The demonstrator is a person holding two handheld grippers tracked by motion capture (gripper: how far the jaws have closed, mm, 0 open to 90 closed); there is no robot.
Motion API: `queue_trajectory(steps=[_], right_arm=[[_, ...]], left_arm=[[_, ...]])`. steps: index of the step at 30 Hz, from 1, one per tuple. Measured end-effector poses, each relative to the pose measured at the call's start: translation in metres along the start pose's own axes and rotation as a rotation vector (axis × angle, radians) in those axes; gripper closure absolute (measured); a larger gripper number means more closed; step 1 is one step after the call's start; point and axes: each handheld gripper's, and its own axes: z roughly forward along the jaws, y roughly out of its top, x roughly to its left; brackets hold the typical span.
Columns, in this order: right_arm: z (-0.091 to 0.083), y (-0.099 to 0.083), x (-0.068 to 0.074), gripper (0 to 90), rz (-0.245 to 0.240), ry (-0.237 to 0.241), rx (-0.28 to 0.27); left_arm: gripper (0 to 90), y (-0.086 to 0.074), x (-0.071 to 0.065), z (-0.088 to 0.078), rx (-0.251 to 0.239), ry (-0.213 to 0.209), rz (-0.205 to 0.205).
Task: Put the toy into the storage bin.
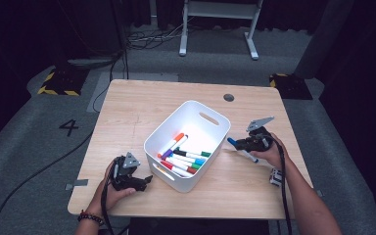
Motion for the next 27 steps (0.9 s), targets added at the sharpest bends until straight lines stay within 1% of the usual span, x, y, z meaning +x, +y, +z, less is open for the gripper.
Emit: queue_trajectory(steps=[4,5,6,7,8,9,11,13,15,17,20,24,25,26,27], right_arm=[[-0.017,0.004,0.005,74.7,-0.014,-0.006,-0.056],[-0.023,0.005,0.007,74.7,-0.005,-0.003,-0.074],[-0.028,0.007,0.009,74.7,-0.009,-0.012,-0.084],[-0.030,0.009,0.010,74.7,-0.009,-0.013,-0.093],[-0.033,0.010,0.011,74.7,-0.015,-0.016,-0.102],[-0.037,0.012,0.013,74.7,-0.010,-0.018,-0.111],[-0.047,0.016,0.018,74.7,-0.019,-0.024,-0.130],[-0.056,0.019,0.022,74.7,-0.015,-0.028,-0.150],[-0.066,0.022,0.028,74.7,-0.018,-0.031,-0.168],[-0.076,0.025,0.034,74.7,-0.008,-0.029,-0.191],[-0.091,0.031,0.044,74.7,-0.025,-0.042,-0.212],[-0.108,0.038,0.062,74.7,-0.051,-0.059,-0.265],[-0.110,0.039,0.064,74.7,-0.058,-0.061,-0.275],[-0.114,0.042,0.067,74.7,-0.054,-0.054,-0.283],[-0.115,0.044,0.069,74.7,-0.062,-0.041,-0.287]], left_arm=[[10.3,0.000,0.000,0.000,0.000,0.000,-0.001],[10.3,0.000,0.000,0.000,0.000,0.000,0.000],[10.3,0.000,0.000,0.000,-0.001,0.001,0.000],[10.3,0.000,0.000,0.000,0.000,-0.004,0.001],[10.3,0.000,0.000,0.000,0.000,0.002,0.000],[10.3,0.000,0.000,0.000,-0.001,0.002,0.000],[10.3,0.000,0.000,0.000,0.000,0.000,0.000],[10.3,0.000,0.000,0.000,0.000,0.000,0.000],[10.3,0.000,0.000,0.000,-0.001,0.001,0.000],[10.3,0.000,0.000,0.000,0.000,0.000,0.000],[10.3,0.000,0.000,0.000,0.000,0.000,0.000],[10.3,0.000,0.000,0.000,0.001,0.000,0.000],[10.2,0.000,0.000,0.000,-0.001,0.002,0.000],[10.3,0.000,0.000,0.000,0.000,0.001,0.000],[10.2,0.000,0.000,0.000,0.000,-0.002,0.000]])
